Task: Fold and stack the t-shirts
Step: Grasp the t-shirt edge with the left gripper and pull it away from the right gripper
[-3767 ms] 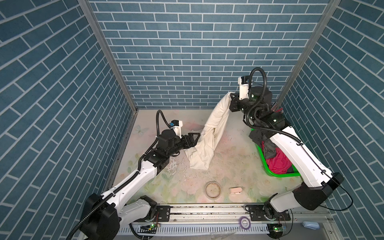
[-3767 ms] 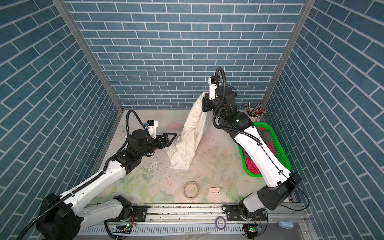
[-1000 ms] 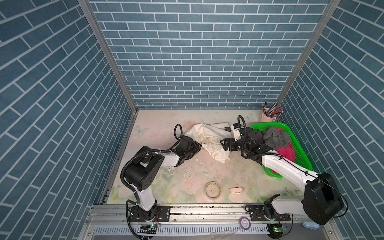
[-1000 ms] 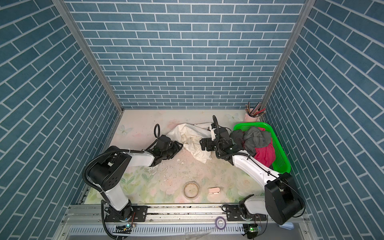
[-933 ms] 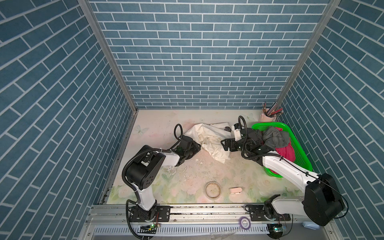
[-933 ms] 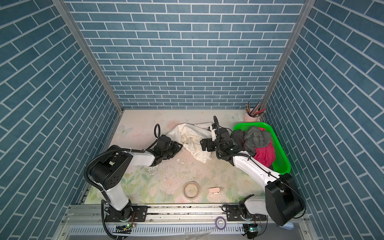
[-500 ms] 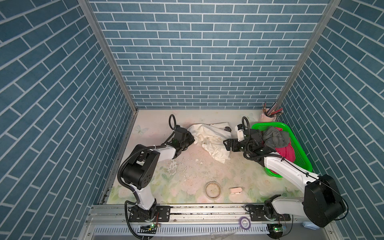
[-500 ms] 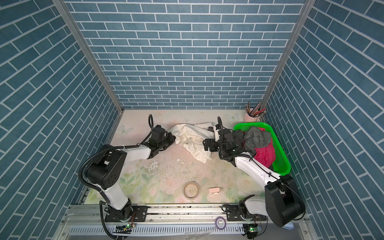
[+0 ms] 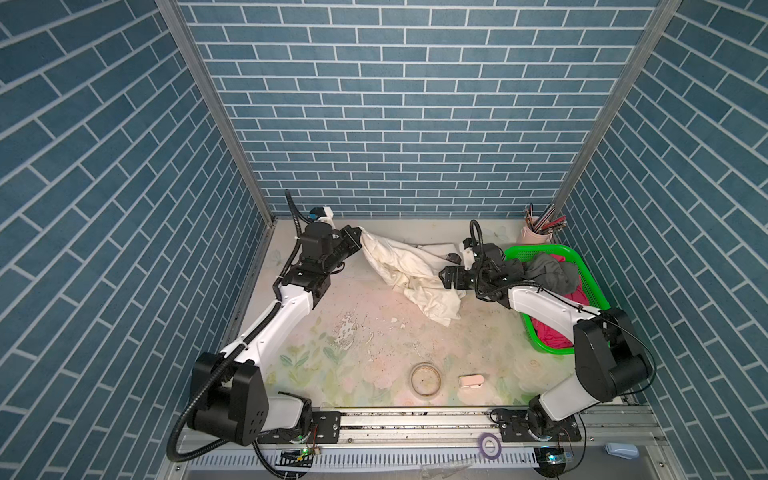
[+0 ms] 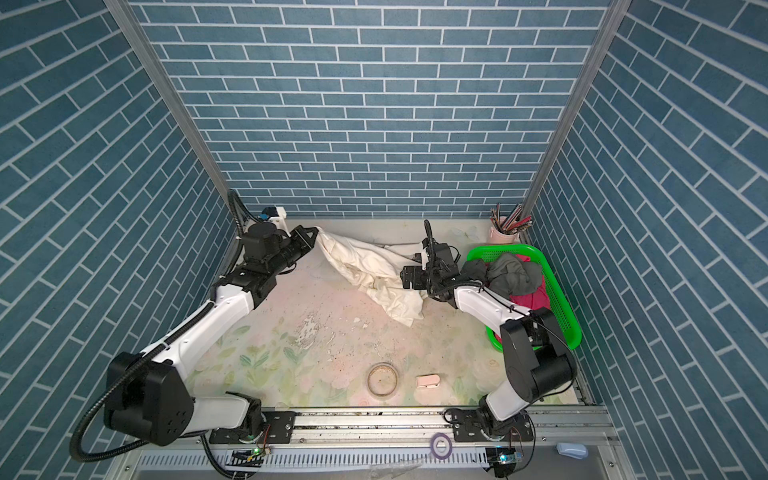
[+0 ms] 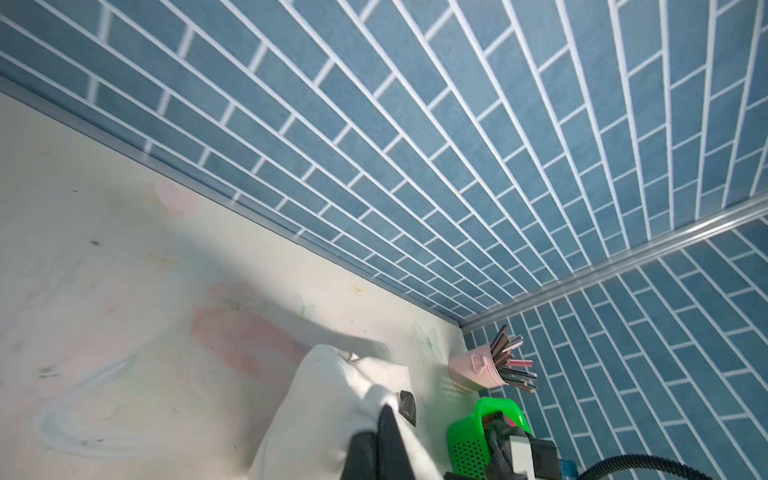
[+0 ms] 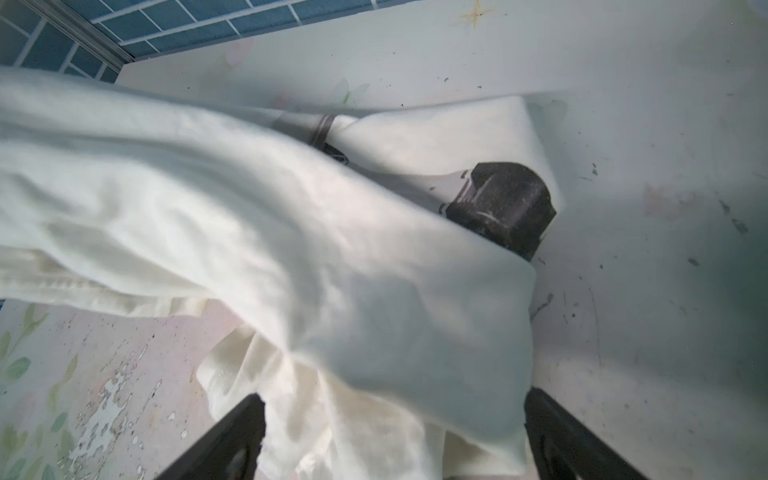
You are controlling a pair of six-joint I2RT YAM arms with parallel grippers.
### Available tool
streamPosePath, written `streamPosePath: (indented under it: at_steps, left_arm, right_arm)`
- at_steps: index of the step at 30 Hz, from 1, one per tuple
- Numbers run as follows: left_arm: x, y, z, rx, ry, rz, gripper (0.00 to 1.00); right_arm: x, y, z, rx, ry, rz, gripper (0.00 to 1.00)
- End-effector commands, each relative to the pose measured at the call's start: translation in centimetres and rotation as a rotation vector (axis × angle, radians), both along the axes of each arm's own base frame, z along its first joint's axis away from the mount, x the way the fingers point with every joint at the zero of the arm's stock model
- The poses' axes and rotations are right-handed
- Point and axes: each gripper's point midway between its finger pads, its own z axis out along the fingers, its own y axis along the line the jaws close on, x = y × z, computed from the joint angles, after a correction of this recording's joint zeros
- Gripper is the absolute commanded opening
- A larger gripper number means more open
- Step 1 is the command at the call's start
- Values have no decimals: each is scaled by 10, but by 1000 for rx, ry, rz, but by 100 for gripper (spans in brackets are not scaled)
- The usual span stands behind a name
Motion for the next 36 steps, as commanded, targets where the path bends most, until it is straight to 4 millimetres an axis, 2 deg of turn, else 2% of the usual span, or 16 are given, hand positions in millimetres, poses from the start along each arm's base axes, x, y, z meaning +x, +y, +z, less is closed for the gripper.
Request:
streamPosePath:
  at_steps: [1, 5, 10, 15, 17, 19, 20, 21, 25, 28, 30, 32, 34, 36]
  left_arm:
    - [-11, 22, 8, 18, -6, 25, 0]
    - [-13, 29, 9, 25, -2, 19, 0]
    - [-11, 35, 12, 30, -12, 21, 0]
    - [-10, 38, 16, 29, -16, 15, 0]
    - [-10, 42, 20, 30, -21, 16, 0]
    - [-11, 48, 24, 37, -26, 24, 0]
    - [-11, 52, 27, 40, -32, 32, 0]
    - [-11, 56, 30, 41, -39, 41, 0]
    - [-7, 76, 45, 23, -61, 69, 0]
    - [-6, 95, 67, 3, -97, 94, 0]
    - [-9, 113, 92, -18, -144, 121, 0]
    - [-20, 132, 126, -31, -214, 154, 0]
    - [-37, 146, 158, -35, -294, 183, 0]
    - [-56, 157, 187, -17, -364, 225, 0]
  right_arm:
    - [5, 9, -12, -19, 32, 30, 96]
    - [-10, 20, -28, -33, 46, 65, 95]
    - [-28, 16, -45, -51, 72, 64, 91]
    - [-23, 18, -51, -56, 69, 63, 71]
    - [-16, 18, -46, -59, 37, 54, 42]
    - [-7, 17, -36, -80, 2, 47, 22]
    - [-1, 18, -24, -89, -23, 49, 10]
    - [5, 20, -11, -95, -49, 51, 2]
    - [30, 20, 70, -102, -195, 32, 0]
    - [36, 18, 136, -91, -309, 27, 0]
    - [28, 20, 174, -63, -386, 65, 0]
    - [10, 20, 207, -33, -453, 95, 0]
    - [-16, 18, 230, -19, -516, 126, 0]
    - [-45, 16, 244, 9, -578, 154, 0]
